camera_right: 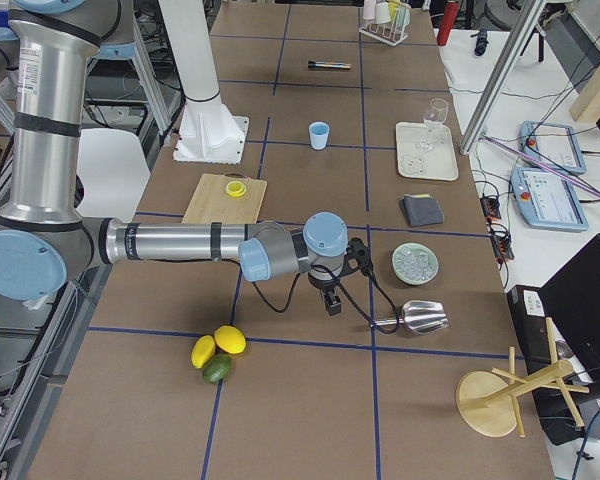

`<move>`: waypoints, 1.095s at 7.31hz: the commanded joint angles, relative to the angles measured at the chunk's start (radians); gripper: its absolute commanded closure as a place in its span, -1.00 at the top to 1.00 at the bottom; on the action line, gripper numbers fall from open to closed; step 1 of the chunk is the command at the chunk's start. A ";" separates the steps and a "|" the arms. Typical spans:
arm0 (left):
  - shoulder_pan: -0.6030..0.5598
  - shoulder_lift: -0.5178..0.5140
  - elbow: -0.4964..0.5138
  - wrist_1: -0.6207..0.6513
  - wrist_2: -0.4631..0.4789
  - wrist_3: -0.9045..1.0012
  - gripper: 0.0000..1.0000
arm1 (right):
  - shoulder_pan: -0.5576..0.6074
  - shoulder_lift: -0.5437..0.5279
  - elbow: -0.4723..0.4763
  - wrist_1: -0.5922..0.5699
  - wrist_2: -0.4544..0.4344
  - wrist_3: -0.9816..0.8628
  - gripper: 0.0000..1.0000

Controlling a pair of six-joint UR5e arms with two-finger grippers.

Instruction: Squeeze lemon into cup

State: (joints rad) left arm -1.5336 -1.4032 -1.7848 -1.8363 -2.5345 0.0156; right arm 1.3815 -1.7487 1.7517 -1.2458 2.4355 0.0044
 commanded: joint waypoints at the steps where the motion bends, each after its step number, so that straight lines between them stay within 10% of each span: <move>1: 0.036 0.016 -0.008 -0.107 -0.024 -0.042 1.00 | -0.182 -0.044 0.009 0.351 -0.001 0.554 1.00; 5: 0.044 0.035 0.010 -0.115 0.040 -0.072 1.00 | -0.607 -0.094 0.320 0.414 -0.141 1.235 1.00; 8: 0.046 0.036 0.013 -0.115 0.056 -0.079 1.00 | -1.106 -0.087 0.465 0.404 -0.591 1.604 0.99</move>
State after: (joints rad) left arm -1.4885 -1.3676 -1.7726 -1.9501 -2.4815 -0.0609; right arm 0.4716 -1.8368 2.1660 -0.8370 2.0123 1.4856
